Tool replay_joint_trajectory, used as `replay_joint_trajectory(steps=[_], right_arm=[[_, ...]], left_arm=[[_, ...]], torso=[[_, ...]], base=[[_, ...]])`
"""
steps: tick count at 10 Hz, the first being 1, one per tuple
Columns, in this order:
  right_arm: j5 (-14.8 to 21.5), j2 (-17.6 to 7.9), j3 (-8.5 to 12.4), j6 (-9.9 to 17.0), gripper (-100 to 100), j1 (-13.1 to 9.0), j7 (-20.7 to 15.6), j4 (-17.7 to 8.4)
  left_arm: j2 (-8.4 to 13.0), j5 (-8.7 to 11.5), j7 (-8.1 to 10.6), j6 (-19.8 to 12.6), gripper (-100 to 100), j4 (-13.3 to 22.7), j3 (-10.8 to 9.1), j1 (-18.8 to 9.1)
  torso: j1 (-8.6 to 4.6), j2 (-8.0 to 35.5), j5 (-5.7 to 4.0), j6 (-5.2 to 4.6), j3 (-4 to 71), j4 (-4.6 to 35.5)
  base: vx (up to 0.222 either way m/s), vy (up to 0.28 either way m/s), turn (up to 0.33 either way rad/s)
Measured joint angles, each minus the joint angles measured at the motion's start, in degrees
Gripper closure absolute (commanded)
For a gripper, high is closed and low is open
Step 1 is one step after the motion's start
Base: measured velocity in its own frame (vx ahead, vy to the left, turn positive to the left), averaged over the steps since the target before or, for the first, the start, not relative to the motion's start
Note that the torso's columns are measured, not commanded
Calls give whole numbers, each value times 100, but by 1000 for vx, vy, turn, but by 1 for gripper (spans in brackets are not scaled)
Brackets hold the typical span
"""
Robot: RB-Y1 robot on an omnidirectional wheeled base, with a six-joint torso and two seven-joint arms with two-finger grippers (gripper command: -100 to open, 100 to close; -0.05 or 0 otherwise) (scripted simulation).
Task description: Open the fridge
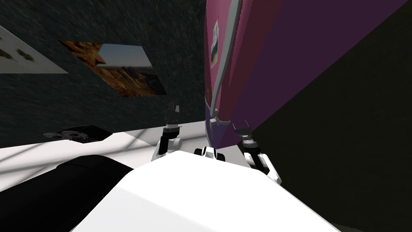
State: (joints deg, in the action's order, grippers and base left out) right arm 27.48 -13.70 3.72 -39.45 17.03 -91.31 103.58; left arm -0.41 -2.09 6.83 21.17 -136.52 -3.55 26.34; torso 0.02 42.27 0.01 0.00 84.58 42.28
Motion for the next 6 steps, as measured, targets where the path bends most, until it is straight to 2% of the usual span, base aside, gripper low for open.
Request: replay_joint_trajectory(steps=[1, 3, 6], right_arm=[[91, -4, 15, -56, -100, -52, -161, -142], [164, 7, 15, -111, -100, -75, -467, -233], [376, 34, 52, -257, -100, -176, -961, -526]], left_arm=[[0, 0, 0, 0, 0, 0, 0, 0], [0, 0, 0, 0, 0, 0, 0, 0], [0, 0, 0, 0, 0, 0, 0, 0]], torso=[[4, -1, 1, 0, 1, 0], [-9, 4, -3, 3, -3, 1], [9, -42, -6, 19, 22, -24]], base=[[18, 42, -2], [3, 26, -5], [7, 36, -6]])
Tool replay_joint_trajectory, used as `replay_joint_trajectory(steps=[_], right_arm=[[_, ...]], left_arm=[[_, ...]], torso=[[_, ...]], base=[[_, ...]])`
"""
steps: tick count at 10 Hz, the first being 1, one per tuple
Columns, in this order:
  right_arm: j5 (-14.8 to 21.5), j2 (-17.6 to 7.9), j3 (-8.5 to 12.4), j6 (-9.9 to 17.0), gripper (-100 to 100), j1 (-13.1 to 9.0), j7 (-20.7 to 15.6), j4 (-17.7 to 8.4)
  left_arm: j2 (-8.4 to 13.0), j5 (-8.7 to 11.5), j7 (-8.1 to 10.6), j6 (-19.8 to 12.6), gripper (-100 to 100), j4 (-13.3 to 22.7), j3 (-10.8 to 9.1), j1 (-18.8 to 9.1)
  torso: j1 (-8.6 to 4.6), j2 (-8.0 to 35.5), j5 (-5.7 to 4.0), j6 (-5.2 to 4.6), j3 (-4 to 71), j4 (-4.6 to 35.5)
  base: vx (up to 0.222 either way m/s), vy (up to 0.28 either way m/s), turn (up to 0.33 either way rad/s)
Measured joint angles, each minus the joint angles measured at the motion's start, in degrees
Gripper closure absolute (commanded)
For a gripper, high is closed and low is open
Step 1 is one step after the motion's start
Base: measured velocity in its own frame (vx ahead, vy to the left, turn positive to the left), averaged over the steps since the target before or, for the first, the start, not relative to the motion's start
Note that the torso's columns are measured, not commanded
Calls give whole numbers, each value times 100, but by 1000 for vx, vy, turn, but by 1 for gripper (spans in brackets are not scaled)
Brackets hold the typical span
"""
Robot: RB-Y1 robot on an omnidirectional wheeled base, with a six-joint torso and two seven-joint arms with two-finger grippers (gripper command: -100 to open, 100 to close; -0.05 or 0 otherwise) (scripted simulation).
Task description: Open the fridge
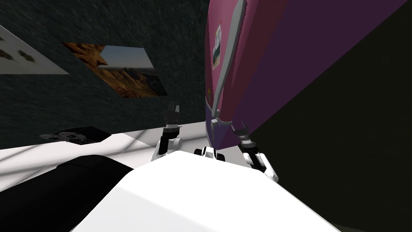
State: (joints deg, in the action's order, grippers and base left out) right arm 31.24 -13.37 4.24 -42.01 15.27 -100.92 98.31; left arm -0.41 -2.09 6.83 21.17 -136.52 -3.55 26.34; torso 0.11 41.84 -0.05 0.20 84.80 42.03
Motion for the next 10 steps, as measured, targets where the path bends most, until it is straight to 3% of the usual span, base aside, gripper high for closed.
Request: replay_joint_trajectory(steps=[3, 10], right_arm=[[153, 25, 9, -40, -100, -41, -436, -109], [564, 144, 92, -308, -100, -187, -1609, -697]], left_arm=[[0, 0, 0, 0, 0, 0, 0, 0], [0, 0, 0, 0, 0, 0, 0, 0]], torso=[[10, -29, -5, 20, 15, -17], [36, -66, -5, 51, 36, -30]], base=[[1, 22, -1], [6, 40, 0]])
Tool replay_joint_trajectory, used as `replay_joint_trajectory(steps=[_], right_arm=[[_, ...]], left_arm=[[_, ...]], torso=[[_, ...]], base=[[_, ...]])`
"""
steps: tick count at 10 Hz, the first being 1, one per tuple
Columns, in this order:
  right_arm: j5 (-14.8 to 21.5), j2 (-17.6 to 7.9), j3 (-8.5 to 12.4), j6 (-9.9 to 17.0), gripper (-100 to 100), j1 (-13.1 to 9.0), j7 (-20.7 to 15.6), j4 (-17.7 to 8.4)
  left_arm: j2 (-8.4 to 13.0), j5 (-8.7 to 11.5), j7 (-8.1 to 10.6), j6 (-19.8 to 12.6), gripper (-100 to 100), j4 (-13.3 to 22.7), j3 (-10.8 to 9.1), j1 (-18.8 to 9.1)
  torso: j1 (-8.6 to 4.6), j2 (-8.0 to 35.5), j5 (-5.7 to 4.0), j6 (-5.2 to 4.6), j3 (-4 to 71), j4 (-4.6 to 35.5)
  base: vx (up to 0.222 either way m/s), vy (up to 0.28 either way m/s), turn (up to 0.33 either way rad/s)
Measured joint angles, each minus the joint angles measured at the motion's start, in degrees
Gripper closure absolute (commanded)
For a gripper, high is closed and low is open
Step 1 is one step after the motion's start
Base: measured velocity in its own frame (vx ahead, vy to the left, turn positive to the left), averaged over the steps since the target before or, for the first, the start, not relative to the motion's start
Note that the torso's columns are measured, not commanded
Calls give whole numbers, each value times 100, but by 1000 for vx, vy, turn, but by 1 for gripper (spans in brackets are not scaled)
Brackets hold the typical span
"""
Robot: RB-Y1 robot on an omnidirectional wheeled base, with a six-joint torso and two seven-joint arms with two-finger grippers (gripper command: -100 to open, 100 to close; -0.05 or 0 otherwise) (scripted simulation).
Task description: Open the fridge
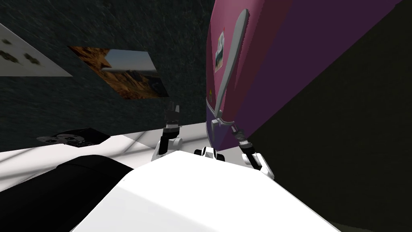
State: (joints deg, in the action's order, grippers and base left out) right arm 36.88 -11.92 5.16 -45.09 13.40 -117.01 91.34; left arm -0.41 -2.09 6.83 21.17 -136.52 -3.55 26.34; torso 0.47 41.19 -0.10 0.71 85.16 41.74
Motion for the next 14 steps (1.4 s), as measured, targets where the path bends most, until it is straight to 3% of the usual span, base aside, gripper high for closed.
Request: replay_joint_trajectory(steps=[5, 7, 9, 14], right_arm=[[270, 196, 78, -136, -100, -141, -757, -437], [396, 312, 82, -181, -100, -111, -1027, -499], [491, 453, 32, -284, -100, -132, -1258, -628], [734, 1236, 22, -457, -100, -165, -1872, -975]], left_arm=[[0, 0, 0, 0, 0, 0, 0, 0], [0, 0, 0, 0, 0, 0, 0, 0], [-1, 0, 0, 0, 0, 0, 1, -1], [0, 0, 0, 0, 0, 0, 0, 0]], torso=[[48, 0, 5, 36, -1, -3], [54, -8, 8, 33, 5, -2], [-8, -27, 1, 4, 13, 7], [-22, -92, 3, 5, 52, 9]], base=[[-5, 29, 3], [-1, 55, 43], [-17, 51, 13], [-10, 27, 15]])
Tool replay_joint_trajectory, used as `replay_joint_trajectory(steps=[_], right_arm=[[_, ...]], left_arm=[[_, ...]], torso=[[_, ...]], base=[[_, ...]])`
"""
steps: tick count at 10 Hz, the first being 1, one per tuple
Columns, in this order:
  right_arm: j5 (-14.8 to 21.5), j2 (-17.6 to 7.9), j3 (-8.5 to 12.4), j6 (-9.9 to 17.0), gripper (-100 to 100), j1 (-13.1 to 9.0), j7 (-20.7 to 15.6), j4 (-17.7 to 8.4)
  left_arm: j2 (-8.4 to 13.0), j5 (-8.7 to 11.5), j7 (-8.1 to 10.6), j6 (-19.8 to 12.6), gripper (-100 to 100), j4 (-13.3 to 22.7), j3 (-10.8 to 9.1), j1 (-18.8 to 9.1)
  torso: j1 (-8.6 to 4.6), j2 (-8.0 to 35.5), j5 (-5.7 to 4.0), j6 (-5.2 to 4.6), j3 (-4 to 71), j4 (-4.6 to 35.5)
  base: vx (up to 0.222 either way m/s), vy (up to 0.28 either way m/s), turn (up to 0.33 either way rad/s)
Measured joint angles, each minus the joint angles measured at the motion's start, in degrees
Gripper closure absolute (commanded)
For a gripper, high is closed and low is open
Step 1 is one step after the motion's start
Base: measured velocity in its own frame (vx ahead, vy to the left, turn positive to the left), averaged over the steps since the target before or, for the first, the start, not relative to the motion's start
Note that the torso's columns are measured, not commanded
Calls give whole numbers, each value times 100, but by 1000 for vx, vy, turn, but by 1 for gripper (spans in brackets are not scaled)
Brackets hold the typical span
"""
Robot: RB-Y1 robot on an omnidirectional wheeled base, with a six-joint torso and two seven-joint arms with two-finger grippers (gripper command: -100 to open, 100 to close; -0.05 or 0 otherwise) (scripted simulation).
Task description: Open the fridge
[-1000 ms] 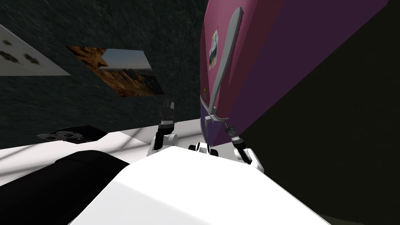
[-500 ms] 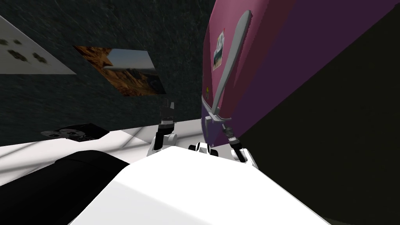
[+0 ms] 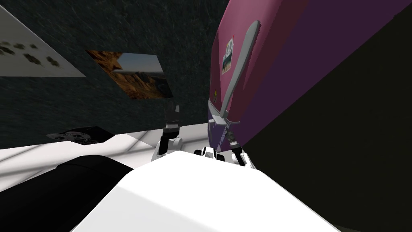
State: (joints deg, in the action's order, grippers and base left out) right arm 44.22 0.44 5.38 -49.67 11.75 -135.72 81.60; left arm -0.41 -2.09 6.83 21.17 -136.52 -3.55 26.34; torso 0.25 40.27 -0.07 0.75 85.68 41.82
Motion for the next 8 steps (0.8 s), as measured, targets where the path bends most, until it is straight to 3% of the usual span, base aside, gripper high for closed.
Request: replay_joint_trajectory(steps=[1, 3, 8], right_arm=[[21, 122, -2, -7, -100, 13, -36, -5], [-69, 133, -64, 0, -100, 68, -106, 102], [-422, 173, -392, 465, -100, 242, -528, 409]], left_arm=[[0, 0, 0, 0, 0, 0, 0, 0], [0, 0, 0, 0, 0, 0, 0, 0], [0, 0, 0, 0, 0, 0, 0, 0]], torso=[[4, -2, 3, -1, 1, 4], [-21, 52, -5, -27, -31, -2], [-1, 15, 3, -19, -9, 1]], base=[[-41, -4, -31], [-39, -36, 94], [-3, -49, 79]])
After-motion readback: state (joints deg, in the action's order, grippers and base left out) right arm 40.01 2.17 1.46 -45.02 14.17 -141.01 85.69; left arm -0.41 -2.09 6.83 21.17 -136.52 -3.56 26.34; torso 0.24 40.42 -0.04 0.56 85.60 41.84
